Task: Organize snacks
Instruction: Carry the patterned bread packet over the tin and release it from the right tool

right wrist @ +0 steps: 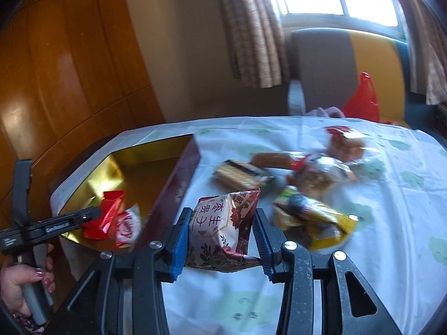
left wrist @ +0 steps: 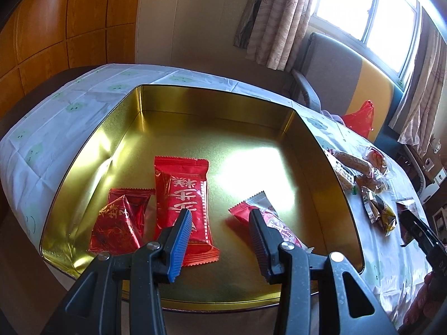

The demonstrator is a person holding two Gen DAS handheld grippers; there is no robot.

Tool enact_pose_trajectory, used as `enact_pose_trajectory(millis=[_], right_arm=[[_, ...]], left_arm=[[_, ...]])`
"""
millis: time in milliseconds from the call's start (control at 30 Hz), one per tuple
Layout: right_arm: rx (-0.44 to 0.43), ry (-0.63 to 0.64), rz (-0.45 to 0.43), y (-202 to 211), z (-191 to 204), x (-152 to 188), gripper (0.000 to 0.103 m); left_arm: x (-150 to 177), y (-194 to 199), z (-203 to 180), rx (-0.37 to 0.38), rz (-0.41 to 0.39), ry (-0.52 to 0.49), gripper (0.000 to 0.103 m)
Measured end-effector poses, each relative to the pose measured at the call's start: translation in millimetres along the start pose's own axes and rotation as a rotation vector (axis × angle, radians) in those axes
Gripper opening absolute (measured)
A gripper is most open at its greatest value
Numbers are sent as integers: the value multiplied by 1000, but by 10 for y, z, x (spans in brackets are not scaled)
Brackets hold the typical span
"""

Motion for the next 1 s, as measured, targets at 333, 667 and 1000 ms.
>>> enact_pose_trajectory(millis=[333, 667, 1000], right_arm=[[-111, 65, 80, -380, 479, 14, 44], [-159, 90, 129, -862, 690, -104, 45], [-129, 151, 189, -1200, 753, -109, 45]], left_arm=[[-35, -11, 131, -31, 2, 34, 43], [-38, 20, 152, -20, 2, 35, 43], [-32, 15, 169, -20, 7, 44, 43]])
Point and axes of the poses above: each gripper's, at about its wrist camera, not at the fingertips, and y roughly against the way its jaws point, z to its left, x to its underside, the point moved 8 cm from there along -y, roughly the way its jaws point, and after that the axes turned 15 degrees about -x, right-handed, at the moved point
